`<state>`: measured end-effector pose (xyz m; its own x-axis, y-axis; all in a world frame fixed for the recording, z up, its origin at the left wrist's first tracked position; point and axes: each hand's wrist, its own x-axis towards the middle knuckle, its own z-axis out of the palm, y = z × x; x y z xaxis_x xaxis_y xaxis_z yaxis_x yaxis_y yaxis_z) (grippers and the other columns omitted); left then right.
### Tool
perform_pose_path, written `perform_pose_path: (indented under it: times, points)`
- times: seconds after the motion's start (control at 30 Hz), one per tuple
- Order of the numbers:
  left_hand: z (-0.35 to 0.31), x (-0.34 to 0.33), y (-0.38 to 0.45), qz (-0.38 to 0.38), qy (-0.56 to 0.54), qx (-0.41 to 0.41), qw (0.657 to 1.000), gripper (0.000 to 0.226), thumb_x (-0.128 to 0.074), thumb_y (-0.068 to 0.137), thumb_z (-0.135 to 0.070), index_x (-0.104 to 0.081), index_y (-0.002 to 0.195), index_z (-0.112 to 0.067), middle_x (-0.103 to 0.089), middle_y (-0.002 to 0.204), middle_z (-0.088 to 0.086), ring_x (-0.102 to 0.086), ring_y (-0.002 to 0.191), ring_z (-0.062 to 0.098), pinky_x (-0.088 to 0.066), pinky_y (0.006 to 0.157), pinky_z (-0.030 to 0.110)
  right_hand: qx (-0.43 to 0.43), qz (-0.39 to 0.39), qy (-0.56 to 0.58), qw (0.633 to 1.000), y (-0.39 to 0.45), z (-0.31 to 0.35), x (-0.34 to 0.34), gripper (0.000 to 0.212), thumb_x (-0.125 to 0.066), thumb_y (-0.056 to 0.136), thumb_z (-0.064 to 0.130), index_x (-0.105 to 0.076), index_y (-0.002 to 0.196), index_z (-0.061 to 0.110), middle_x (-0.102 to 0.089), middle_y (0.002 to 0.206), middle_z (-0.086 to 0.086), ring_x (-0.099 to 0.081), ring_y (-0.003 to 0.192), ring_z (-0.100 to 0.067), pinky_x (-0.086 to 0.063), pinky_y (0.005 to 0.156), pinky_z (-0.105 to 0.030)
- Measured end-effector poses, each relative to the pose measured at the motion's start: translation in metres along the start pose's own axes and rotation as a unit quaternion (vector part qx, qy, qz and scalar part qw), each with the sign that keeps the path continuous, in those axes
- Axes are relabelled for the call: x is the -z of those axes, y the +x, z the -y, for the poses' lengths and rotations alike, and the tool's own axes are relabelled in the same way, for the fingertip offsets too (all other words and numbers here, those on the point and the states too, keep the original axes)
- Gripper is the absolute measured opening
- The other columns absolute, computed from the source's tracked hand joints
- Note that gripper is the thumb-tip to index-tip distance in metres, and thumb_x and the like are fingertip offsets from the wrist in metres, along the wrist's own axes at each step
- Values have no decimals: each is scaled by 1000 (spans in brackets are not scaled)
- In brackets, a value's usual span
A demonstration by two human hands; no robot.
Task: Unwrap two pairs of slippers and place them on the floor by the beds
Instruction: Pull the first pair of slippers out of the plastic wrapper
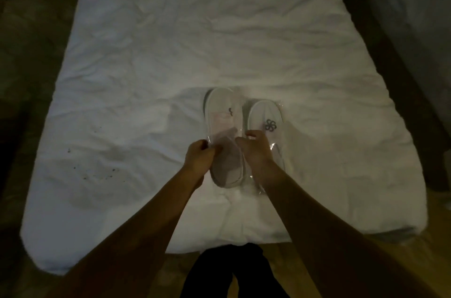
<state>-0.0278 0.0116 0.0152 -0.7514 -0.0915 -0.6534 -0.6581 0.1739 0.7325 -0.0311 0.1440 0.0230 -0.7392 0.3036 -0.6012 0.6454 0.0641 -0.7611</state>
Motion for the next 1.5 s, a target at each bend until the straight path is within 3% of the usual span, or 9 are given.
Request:
perform_pose_path:
  times: [0.13, 0.23, 0.33, 0.43, 0.57, 1.07, 1.2, 1.4, 1.5]
  points:
    - [-40, 17, -18, -22, -58, -50, 997, 28, -64, 87, -13, -65, 114, -3, -70, 109, 17, -66, 103, 34, -55, 92, 46, 54, 8, -29, 998, -14, 45, 2, 44, -59, 88, 15, -50, 130, 13, -58, 114, -4, -58, 101, -20, -44, 72, -21]
    - [-66, 32, -37, -11, -106, -92, 990, 32, -65, 88, -15, -64, 119, -7, -70, 112, 13, -66, 105, 32, -55, 93, 46, 90, -11, -39, 995, -30, 70, 4, 42, -68, 78, 33, -51, 116, 24, -54, 103, -1, -54, 96, -19, -43, 71, -27]
    - [-92, 49, -57, -6, -129, -140, 982, 35, -66, 88, -16, -63, 123, -13, -70, 115, 9, -67, 106, 29, -56, 92, 42, 82, 37, -37, 995, -45, 94, 10, 64, -73, 61, 54, -49, 112, 24, -55, 102, -3, -56, 92, -22, -44, 73, -31]
    - [-120, 67, -79, 2, -160, -181, 970, 35, -64, 90, -16, -62, 124, -17, -70, 118, 4, -67, 107, 25, -55, 93, 40, 83, 106, -2, 991, -67, 124, 17, 43, -72, 82, 33, -54, 116, 14, -65, 102, -6, -64, 86, -21, -47, 69, -27]
    - [-156, 87, -110, 21, -209, -220, 953, 30, -63, 90, -16, -64, 120, -21, -72, 115, 4, -67, 109, 26, -54, 94, 44, 163, 123, 59, 977, -96, 162, 19, 23, -69, 87, 19, -62, 107, 10, -64, 89, -5, -60, 80, -18, -49, 67, -26]
    - [-232, 113, -131, 40, -243, -280, 928, 30, -62, 90, -15, -65, 120, -18, -73, 114, 4, -69, 106, 26, -55, 92, 43, 268, 139, 86, 950, -125, 239, 23, 19, -67, 88, 19, -64, 106, 16, -64, 89, -4, -62, 81, -14, -52, 70, -24]
    - [-237, 110, -125, -19, -172, -302, 937, 38, -64, 90, -20, -59, 128, -25, -71, 114, -3, -68, 101, 12, -55, 78, 21, 292, 133, 77, 944, -122, 250, 24, 15, -68, 87, 15, -62, 101, 14, -62, 88, -9, -59, 79, -17, -51, 69, -27]
    - [-255, 95, -127, -131, -1, -290, 948, 47, -47, 97, -39, -38, 141, -23, -55, 129, -2, -55, 113, 20, -44, 84, 26, 374, 103, 67, 919, -124, 261, 17, 16, -67, 87, 11, -57, 96, 20, -59, 72, 1, -54, 62, -8, -47, 61, -22]
    - [-267, 87, -132, -104, -36, -270, 957, 32, -48, 95, -47, -45, 116, -24, -58, 102, -11, -55, 92, 12, -41, 73, 16, 422, 77, 54, 902, -126, 262, 12, 19, -66, 87, 12, -57, 102, 20, -57, 70, 6, -53, 60, -4, -45, 61, -22]
